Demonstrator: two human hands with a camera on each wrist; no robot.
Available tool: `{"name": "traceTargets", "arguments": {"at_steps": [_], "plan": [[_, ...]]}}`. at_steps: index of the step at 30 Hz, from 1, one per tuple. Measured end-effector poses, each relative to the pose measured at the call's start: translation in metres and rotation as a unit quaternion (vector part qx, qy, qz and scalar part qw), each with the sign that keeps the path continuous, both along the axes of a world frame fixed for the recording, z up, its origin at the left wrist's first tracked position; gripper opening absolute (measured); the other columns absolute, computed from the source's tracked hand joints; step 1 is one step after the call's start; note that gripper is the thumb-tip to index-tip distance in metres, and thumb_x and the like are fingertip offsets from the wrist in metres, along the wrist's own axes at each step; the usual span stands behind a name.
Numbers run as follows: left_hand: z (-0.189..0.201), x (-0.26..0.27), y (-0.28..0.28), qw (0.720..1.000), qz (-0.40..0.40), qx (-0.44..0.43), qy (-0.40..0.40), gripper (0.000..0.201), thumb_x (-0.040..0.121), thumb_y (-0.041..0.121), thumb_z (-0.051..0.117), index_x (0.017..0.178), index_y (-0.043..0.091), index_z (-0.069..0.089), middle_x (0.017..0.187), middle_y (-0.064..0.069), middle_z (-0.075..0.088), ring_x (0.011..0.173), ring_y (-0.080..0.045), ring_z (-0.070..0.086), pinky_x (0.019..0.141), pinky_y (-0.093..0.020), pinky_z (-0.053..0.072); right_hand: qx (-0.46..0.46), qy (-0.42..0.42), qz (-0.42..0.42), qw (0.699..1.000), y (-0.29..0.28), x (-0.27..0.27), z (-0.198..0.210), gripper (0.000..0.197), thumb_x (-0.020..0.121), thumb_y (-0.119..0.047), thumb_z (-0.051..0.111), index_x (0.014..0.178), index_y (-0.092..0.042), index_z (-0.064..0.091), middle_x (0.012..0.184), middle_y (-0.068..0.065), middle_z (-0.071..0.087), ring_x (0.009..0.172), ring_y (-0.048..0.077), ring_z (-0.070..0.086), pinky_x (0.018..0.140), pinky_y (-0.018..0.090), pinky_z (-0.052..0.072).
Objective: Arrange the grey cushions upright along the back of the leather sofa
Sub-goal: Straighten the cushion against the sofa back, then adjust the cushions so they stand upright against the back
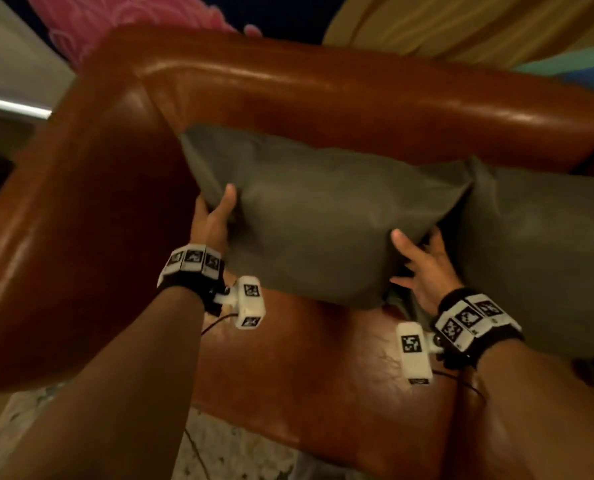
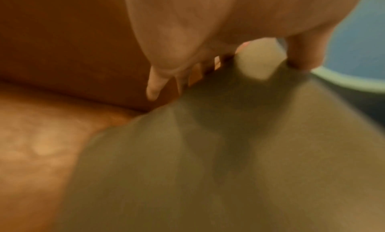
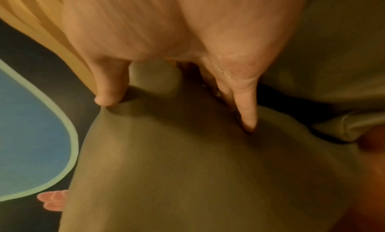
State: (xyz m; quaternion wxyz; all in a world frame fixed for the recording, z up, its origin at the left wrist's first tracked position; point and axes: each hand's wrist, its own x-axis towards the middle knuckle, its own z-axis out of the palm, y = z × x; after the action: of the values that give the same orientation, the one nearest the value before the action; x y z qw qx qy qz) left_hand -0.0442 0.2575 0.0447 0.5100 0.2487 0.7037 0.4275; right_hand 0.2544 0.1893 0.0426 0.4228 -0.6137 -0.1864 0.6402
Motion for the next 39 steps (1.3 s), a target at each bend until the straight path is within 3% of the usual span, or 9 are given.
{"name": "traceTargets", "arguments": {"at_steps": [6, 11, 19, 25, 27, 30, 33, 36, 39], "plan": [[0.009, -0.059, 0.023, 0.998, 0.060, 0.031, -0.004, 0.045, 0.079, 0.035, 0.071, 0.122, 0.033, 0.055, 0.115, 0.010, 0.066, 0.106, -0.015, 0.063, 0.095, -0.043, 0.050, 0.025, 0.014, 0.023, 0.999, 0.033, -0.062, -0.001, 0.103, 0.044, -0.051, 0.090, 0.135, -0.046, 0.043, 0.136, -0.010, 0.062, 0.127, 0.024, 0.057, 0.104, 0.068, 0.041], [0.009, -0.105, 0.054, 0.998, 0.065, -0.007, 0.018, 0.068, 0.081, 0.043, 0.066, 0.142, 0.029, 0.042, 0.130, 0.003, 0.059, 0.114, -0.022, 0.058, 0.106, -0.052, 0.044, -0.008, -0.042, 0.038, 0.998, 0.077, -0.112, -0.006, 0.087, 0.072, -0.045, 0.080, 0.143, -0.045, 0.029, 0.139, -0.007, 0.055, 0.124, 0.023, 0.056, 0.098, 0.065, 0.048], [-0.006, -0.087, 0.052, 0.999, 0.028, -0.015, 0.034, 0.082, 0.064, 0.057, 0.070, 0.139, 0.038, 0.045, 0.139, 0.003, 0.057, 0.123, -0.026, 0.056, 0.106, -0.055, 0.043, -0.068, -0.075, 0.116, 0.988, 0.063, -0.069, -0.014, 0.087, 0.071, -0.052, 0.079, 0.141, -0.045, 0.027, 0.145, -0.003, 0.049, 0.130, 0.030, 0.050, 0.094, 0.058, 0.052], [-0.028, -0.068, -0.009, 0.971, 0.217, 0.007, 0.098, 0.078, 0.069, 0.072, 0.057, 0.137, 0.035, 0.046, 0.141, -0.001, 0.056, 0.122, -0.021, 0.058, 0.103, -0.043, 0.047, -0.014, -0.093, 0.129, 0.987, 0.009, -0.007, -0.008, 0.058, 0.086, -0.036, 0.070, 0.137, -0.029, 0.044, 0.136, 0.004, 0.053, 0.124, 0.024, 0.056, 0.098, 0.044, 0.053], [-0.040, -0.041, -0.042, 0.965, 0.211, -0.062, 0.144, 0.062, 0.071, 0.067, 0.055, 0.116, 0.026, 0.061, 0.125, -0.008, 0.066, 0.114, -0.028, 0.063, 0.102, -0.050, 0.048, -0.008, -0.076, 0.135, 0.988, -0.028, 0.036, -0.003, 0.035, 0.083, -0.033, 0.072, 0.115, -0.022, 0.061, 0.126, 0.016, 0.065, 0.115, 0.027, 0.065, 0.090, 0.035, 0.056], [-0.043, 0.046, -0.087, 0.975, 0.063, -0.120, 0.176, 0.026, 0.079, 0.036, 0.056, 0.084, 0.013, 0.068, 0.086, -0.016, 0.069, 0.090, -0.031, 0.066, 0.094, -0.055, 0.052, 0.006, -0.119, 0.080, 0.990, -0.084, 0.116, 0.008, 0.073, 0.039, -0.070, 0.085, 0.089, -0.019, 0.071, 0.085, 0.006, 0.078, 0.076, 0.011, 0.074, 0.068, 0.020, 0.059], [-0.037, 0.150, -0.104, 0.983, -0.057, -0.099, 0.142, 0.011, 0.084, 0.018, 0.059, 0.085, 0.015, 0.070, 0.074, -0.011, 0.070, 0.067, -0.018, 0.067, 0.069, -0.031, 0.057, -0.012, -0.238, -0.092, 0.967, -0.124, 0.221, 0.005, 0.067, 0.028, -0.089, 0.072, 0.066, -0.035, 0.074, 0.064, -0.008, 0.075, 0.061, 0.004, 0.070, 0.062, 0.017, 0.058], [-0.029, 0.239, -0.095, 0.989, -0.119, -0.048, 0.068, 0.006, 0.089, 0.023, 0.063, 0.090, 0.027, 0.067, 0.080, 0.003, 0.071, 0.075, -0.016, 0.066, 0.074, -0.032, 0.054, -0.043, -0.366, -0.206, 0.907, -0.135, 0.321, -0.013, 0.065, 0.036, -0.095, 0.061, 0.082, -0.050, 0.061, 0.102, 0.008, 0.074, 0.096, 0.029, 0.072, 0.093, 0.048, 0.057], [-0.014, 0.300, -0.077, 0.984, -0.172, -0.047, -0.014, 0.051, 0.085, 0.044, 0.066, 0.132, 0.030, 0.052, 0.121, 0.007, 0.061, 0.108, -0.016, 0.060, 0.099, -0.043, 0.047, -0.063, -0.289, -0.205, 0.933, -0.105, 0.354, -0.010, 0.069, 0.074, -0.066, 0.069, 0.132, -0.038, 0.043, 0.134, 0.004, 0.056, 0.125, 0.030, 0.057, 0.099, 0.048, 0.049]]}}
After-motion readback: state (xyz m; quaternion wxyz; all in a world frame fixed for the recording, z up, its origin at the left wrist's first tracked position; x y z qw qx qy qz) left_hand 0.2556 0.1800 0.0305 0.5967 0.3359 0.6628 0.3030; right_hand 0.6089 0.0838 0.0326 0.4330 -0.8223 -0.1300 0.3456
